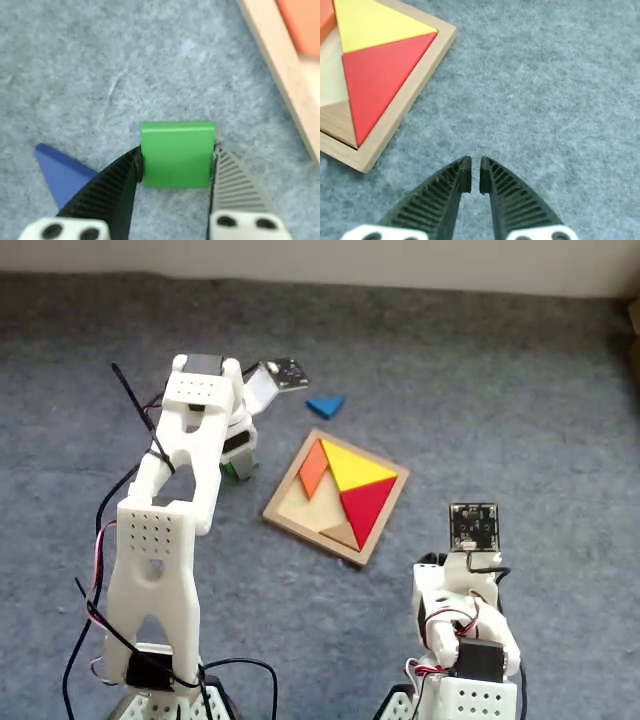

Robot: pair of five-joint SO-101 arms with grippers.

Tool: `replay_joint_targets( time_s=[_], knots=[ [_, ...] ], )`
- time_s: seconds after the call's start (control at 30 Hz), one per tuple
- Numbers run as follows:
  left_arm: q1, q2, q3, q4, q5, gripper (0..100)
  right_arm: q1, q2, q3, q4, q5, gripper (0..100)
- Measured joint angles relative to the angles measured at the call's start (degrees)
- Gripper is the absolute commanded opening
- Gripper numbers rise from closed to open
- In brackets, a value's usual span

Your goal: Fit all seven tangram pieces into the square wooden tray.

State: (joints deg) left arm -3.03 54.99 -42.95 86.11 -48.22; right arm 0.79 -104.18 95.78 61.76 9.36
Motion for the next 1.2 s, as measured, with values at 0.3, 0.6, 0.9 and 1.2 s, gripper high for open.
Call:
replay_joint_targets(
  time_s=[0.3, 0.6, 0.9, 1.2],
  knots=[
    [3.0, -4.7, -3.2, 12.9, 6.5, 9, 0.0, 0.0, 0.0, 0.0, 0.0, 4.4],
    [13.2, -20.4, 9.8, 13.9, 11.2, 9, 0.0, 0.0, 0.0, 0.0, 0.0, 4.4],
    [25.1, -25.1, 22.9, 5.5, 18.7, 9, 0.0, 0.0, 0.0, 0.0, 0.0, 4.4],
    [29.5, -22.6, 23.4, 1.8, 19.3, 21, 0.0, 0.0, 0.0, 0.0, 0.0, 4.4]
  ],
)
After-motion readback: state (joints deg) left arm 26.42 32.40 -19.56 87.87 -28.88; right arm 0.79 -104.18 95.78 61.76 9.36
